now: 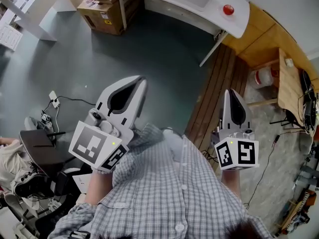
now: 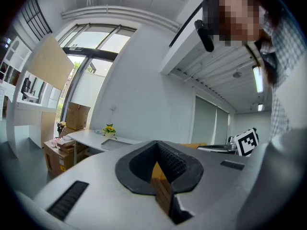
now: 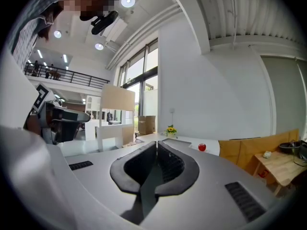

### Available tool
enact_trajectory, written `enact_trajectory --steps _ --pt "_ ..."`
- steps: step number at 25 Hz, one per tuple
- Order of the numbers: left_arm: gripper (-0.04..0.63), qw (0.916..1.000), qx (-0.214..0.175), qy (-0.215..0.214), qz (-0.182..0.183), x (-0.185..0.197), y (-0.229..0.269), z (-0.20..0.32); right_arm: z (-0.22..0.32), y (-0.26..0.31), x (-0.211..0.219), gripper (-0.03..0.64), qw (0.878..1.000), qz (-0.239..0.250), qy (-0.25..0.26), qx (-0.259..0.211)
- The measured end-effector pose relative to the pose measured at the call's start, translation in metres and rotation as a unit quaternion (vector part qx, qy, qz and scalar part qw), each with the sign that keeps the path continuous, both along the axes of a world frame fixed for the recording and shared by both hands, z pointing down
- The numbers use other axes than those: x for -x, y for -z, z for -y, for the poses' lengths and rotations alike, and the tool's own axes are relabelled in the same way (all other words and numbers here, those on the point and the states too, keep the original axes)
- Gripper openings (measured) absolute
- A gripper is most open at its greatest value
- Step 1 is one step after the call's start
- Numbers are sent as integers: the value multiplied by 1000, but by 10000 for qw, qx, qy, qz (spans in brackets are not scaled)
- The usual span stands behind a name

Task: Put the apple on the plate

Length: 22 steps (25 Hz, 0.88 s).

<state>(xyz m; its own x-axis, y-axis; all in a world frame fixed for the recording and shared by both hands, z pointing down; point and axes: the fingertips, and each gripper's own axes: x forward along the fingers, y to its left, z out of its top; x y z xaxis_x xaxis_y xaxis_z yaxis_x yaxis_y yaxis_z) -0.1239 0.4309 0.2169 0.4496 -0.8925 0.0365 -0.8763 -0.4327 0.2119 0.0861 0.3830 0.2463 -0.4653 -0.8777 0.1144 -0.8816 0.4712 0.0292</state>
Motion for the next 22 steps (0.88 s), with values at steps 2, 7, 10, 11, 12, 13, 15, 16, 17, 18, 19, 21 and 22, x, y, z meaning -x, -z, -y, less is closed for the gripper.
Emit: enact_trajectory --steps 2,7,10,11,12,13,15,16,17,18,19,21,22 --pt "9 10000 -26 60 25 -9 2 6 10 1 -10 26 10000 21 24 -17" --pt "9 9999 -32 141 58 -31 4 18 29 -1 -29 26 9999 84 83 12" --pt "9 9999 -35 136 45 -42 4 24 32 -2 -39 26 10000 37 81 -10" --pt "9 9999 -30 121 41 -47 4 26 33 -3 -43 26 10000 -1 73 -10" --pt "9 9999 -22 97 39 -53 4 29 34 -5 -49 26 10000 -31 65 -1" --pt "9 10000 -13 64 44 -59 4 32 36 -7 -55 26 10000 -39 53 13" --pt "9 10000 -4 1 90 -71 3 37 41 -10 -67 26 10000 -1 -2 44" --pt "9 9999 -1 -16 127 -75 3 39 43 -11 -72 26 10000 22 -38 57" --pt "9 9999 5 -20 160 -77 2 40 45 -11 -75 26 9999 44 -74 72" --pt "9 9998 16 -15 178 -79 1 41 46 -11 -78 26 9999 63 -102 89" --pt "9 9998 30 -4 178 -80 1 41 47 -11 -80 26 9998 76 -119 104" --pt "9 9999 65 28 140 -80 -1 42 49 -11 -83 26 9998 66 -120 111" --pt "9 9999 87 38 118 -80 -2 42 49 -12 -83 26 9999 46 -118 115"
